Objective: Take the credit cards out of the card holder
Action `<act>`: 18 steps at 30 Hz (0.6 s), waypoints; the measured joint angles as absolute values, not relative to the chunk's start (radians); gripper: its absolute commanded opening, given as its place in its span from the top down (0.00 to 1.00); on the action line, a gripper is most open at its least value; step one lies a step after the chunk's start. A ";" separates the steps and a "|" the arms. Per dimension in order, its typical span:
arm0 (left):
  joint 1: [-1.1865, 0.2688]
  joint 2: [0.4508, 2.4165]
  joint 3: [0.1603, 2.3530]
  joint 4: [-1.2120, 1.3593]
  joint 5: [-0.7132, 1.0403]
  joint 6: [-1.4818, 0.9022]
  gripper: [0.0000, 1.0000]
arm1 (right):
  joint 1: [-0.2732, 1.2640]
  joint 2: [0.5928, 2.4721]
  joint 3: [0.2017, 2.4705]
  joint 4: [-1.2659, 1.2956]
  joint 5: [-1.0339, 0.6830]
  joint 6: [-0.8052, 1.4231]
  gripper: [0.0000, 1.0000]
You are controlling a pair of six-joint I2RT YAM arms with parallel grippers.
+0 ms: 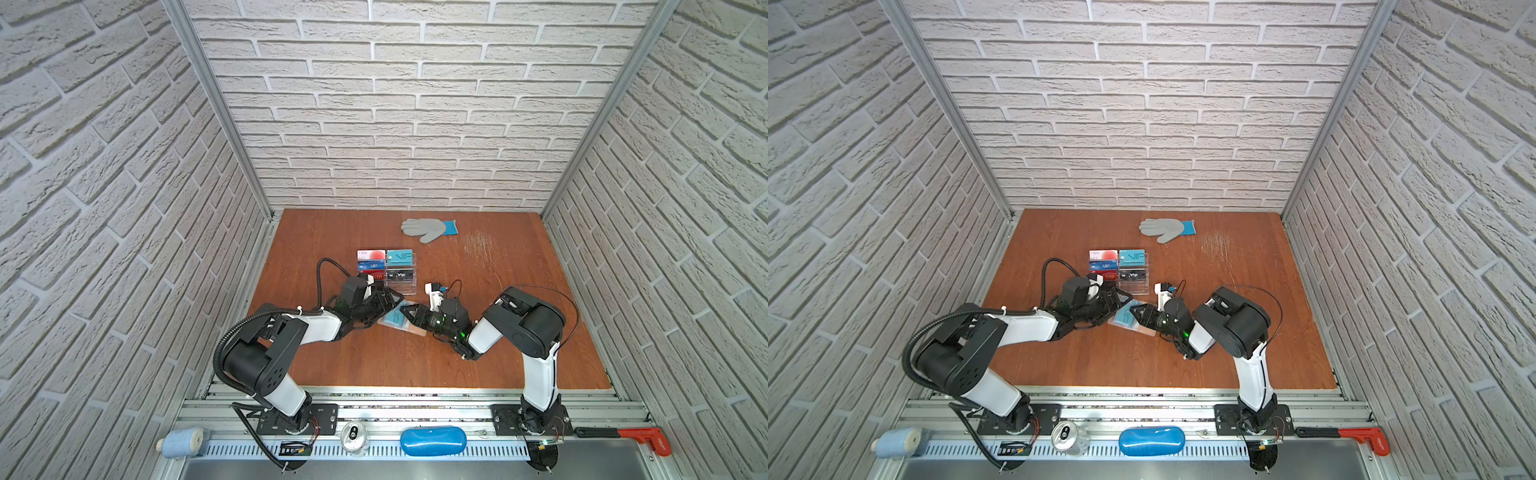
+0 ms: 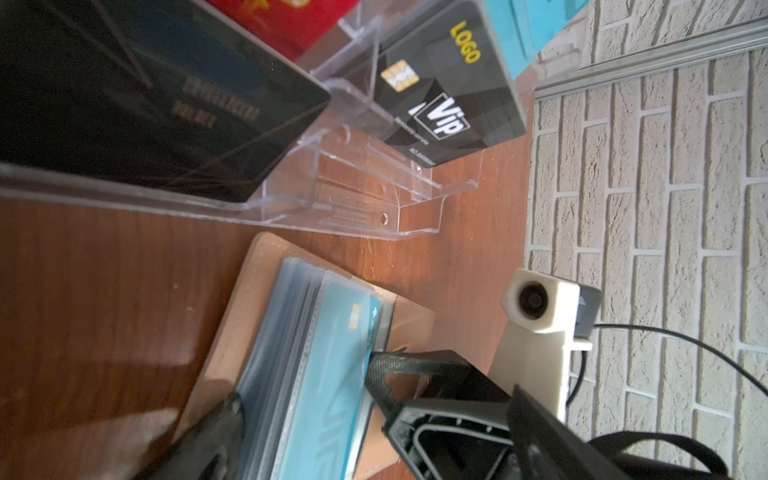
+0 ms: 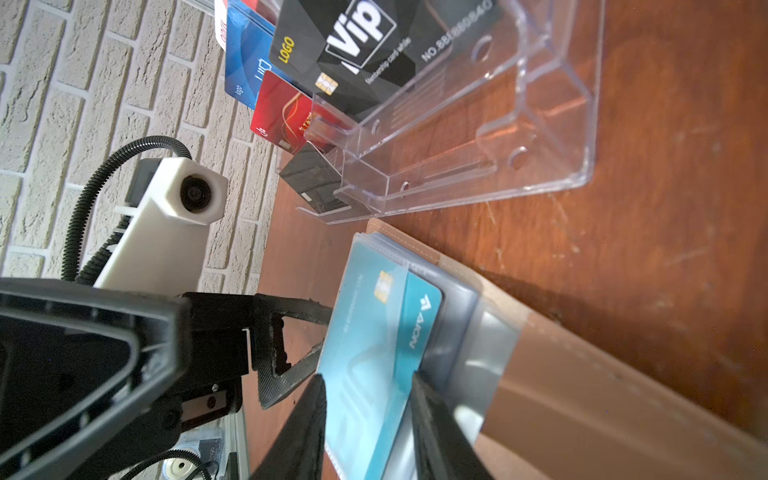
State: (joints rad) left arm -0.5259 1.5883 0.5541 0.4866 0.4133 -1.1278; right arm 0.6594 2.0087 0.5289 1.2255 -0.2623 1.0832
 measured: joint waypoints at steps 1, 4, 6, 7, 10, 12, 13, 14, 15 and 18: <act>-0.525 1.589 0.554 0.488 0.414 -1.128 0.02 | 0.659 2.013 0.529 1.235 -0.262 1.086 0.64; -0.523 1.592 0.554 0.493 0.414 -1.127 0.02 | 0.660 2.027 0.528 1.264 -0.261 1.093 0.64; -0.522 1.594 0.554 0.497 0.414 -1.127 0.02 | 0.662 2.033 0.525 1.285 -0.257 1.097 0.64; -0.522 1.596 0.554 0.499 0.415 -1.127 0.02 | 0.664 2.038 0.522 1.298 -0.254 1.098 0.64; -0.522 1.596 0.554 0.501 0.416 -1.128 0.02 | 0.669 2.040 0.516 1.315 -0.251 1.104 0.64; -0.522 1.596 0.554 0.501 0.416 -1.127 0.02 | 0.672 2.040 0.515 1.321 -0.250 1.104 0.64; -0.522 1.596 0.554 0.501 0.416 -1.127 0.02 | 0.674 2.040 0.515 1.322 -0.249 1.104 0.64; -0.522 1.596 0.554 0.501 0.416 -1.127 0.02 | 0.675 2.040 0.515 1.324 -0.247 1.104 0.64; -0.522 1.596 0.554 0.501 0.416 -1.127 0.02 | 0.677 2.040 0.515 1.325 -0.245 1.104 0.64; -0.521 1.596 0.554 0.501 0.416 -1.127 0.02 | 0.682 2.040 0.515 1.328 -0.240 1.103 0.64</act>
